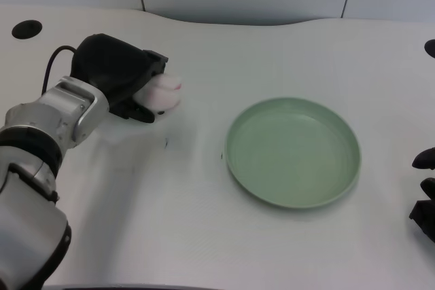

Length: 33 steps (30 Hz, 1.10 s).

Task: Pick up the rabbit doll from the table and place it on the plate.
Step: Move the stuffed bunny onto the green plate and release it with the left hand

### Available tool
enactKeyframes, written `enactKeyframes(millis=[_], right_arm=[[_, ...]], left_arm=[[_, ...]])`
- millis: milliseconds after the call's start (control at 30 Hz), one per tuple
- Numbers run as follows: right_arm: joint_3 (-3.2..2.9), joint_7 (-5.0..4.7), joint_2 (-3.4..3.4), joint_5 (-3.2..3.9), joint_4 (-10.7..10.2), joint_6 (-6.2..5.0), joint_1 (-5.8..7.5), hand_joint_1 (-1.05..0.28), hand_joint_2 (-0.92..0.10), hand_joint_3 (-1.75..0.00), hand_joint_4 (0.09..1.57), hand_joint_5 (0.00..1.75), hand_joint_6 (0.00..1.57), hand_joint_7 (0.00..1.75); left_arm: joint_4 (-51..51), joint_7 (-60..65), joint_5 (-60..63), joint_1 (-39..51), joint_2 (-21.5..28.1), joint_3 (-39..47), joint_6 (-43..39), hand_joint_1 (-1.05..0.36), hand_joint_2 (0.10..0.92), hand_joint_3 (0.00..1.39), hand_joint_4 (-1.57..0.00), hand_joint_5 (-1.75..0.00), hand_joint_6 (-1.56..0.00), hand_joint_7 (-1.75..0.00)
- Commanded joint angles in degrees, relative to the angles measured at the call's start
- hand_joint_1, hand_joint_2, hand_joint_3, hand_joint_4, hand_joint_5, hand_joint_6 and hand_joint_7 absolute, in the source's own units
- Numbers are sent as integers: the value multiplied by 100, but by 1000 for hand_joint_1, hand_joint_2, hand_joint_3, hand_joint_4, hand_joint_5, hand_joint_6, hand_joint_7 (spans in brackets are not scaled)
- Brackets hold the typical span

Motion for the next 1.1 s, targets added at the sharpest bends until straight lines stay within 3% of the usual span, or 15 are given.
enactKeyframes(millis=[33, 267, 367, 567, 700, 800, 833, 867, 933, 1100], right_arm=[[-36, -18, -13, 37, 0, -25, 66, -416, -921, -148, 1287, 1746, 1016, 1746], [-29, -3, -5, 30, 7, -67, 71, -420, -921, -159, 1312, 1746, 1066, 1746], [0, 0, -4, 1, 5, -82, 54, -433, -921, -153, 1324, 1746, 1071, 1746], [14, -29, 13, -6, -31, -48, 64, -431, -921, -143, 1321, 1746, 1061, 1746], [-10, -53, 19, 25, -29, 64, 52, -416, -921, -129, 1271, 1746, 1003, 1746], [-2, -31, 29, 18, -73, 21, 80, -421, -921, -135, 1243, 1746, 948, 1746], [-13, -22, 35, 34, -78, 38, 80, -421, -921, -137, 1265, 1746, 1013, 1746], [-29, -26, 45, 56, -78, 76, 77, -412, -921, -132, 1282, 1746, 1031, 1746], [-30, -41, 68, 54, -86, 34, 82, -407, -921, -128, 1303, 1746, 1002, 1746], [28, -141, 84, -13, -187, 5, 129, -415, -921, -141, 1313, 1746, 1034, 1746]], left_arm=[[-36, 325, 62, -226, -128, -89, -182, -314, 880, 88, -822, -1743, -675, -1717], [-57, 346, 28, -282, -600, -150, -508, -330, 888, 82, -848, -1746, -666, -1746], [-65, 346, 61, -326, -805, -209, -617, -319, 875, 77, -862, -1746, -685, -1746], [-77, 334, 84, -415, -1274, -324, -654, -330, 874, 80, -849, -1746, -702, -1746], [-79, 443, 134, -427, -1502, -441, -655, -339, 873, 83, -856, -1746, -710, -1746], [-71, 407, 171, -407, -1668, -519, -664, -354, 870, 83, -860, -1746, -700, -1746], [-69, 398, 187, -398, -1720, -545, -662, -353, 866, 82, -859, -1746, -698, -1746], [-66, 398, 194, -381, -1775, -563, -664, -356, 864, 81, -852, -1746, -697, -1746], [-60, 381, 223, -356, -1865, -616, -642, -353, 861, 80, -845, -1746, -699, -1746], [-46, 232, 206, -305, -2013, -657, -624, -349, 876, 89, -818, -1746, -678, -1746]])
